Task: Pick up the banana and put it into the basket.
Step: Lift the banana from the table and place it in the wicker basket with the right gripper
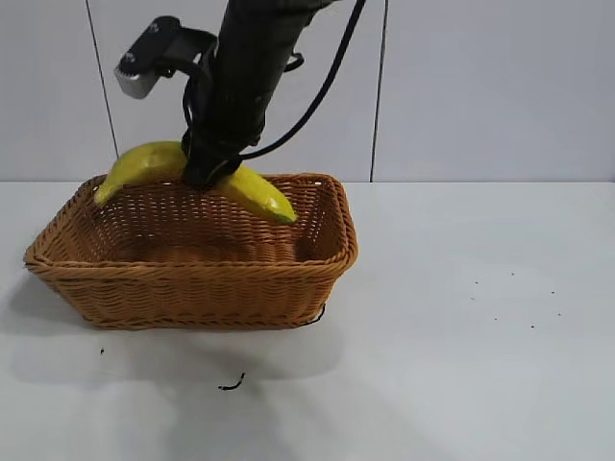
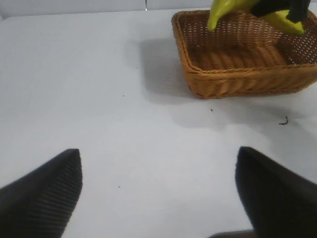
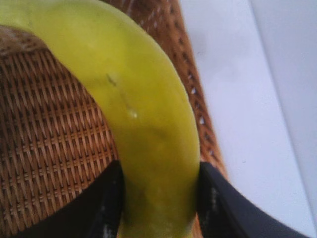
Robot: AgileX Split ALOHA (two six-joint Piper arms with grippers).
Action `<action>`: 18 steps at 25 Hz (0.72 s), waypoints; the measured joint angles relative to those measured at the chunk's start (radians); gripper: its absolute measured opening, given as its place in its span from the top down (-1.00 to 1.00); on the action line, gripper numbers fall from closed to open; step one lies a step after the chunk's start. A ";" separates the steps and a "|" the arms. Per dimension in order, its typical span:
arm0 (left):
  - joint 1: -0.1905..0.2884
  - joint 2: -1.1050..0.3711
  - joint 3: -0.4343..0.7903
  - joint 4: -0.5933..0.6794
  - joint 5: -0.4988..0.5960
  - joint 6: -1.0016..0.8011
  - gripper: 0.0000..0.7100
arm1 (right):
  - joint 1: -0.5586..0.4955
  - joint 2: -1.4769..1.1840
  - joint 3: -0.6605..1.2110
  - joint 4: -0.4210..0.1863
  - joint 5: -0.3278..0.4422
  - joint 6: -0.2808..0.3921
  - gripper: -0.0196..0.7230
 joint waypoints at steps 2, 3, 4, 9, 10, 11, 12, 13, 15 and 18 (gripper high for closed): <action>0.000 0.000 0.000 0.000 0.000 0.000 -0.79 | 0.000 0.005 0.000 0.004 0.004 0.001 0.17; 0.000 0.000 0.000 0.000 0.000 0.000 -0.79 | 0.000 0.005 0.000 0.004 0.006 0.001 0.17; 0.000 0.000 0.000 0.000 0.000 0.000 -0.79 | 0.000 0.006 0.000 0.004 0.011 0.001 0.17; 0.000 0.000 0.000 0.000 0.000 0.000 -0.79 | 0.000 0.006 0.000 0.005 0.025 0.024 -0.10; 0.000 0.000 0.000 0.000 0.000 0.000 -0.79 | 0.000 0.005 0.000 0.005 0.025 0.040 -0.36; 0.000 0.000 0.000 0.000 0.000 0.000 -0.79 | 0.000 0.005 0.000 0.005 0.025 0.053 -0.56; 0.000 0.000 0.000 0.000 0.000 0.000 -0.79 | 0.000 0.003 0.000 0.005 0.025 0.064 -0.71; 0.000 0.000 0.000 0.000 0.000 0.000 -0.79 | 0.000 -0.001 0.000 0.005 0.025 0.075 -0.79; 0.000 0.000 0.000 0.000 0.000 0.000 -0.79 | 0.000 -0.014 -0.001 0.004 0.034 0.106 -0.87; 0.000 0.000 0.000 0.000 0.000 0.000 -0.79 | -0.001 -0.040 -0.035 -0.017 0.086 0.208 -0.91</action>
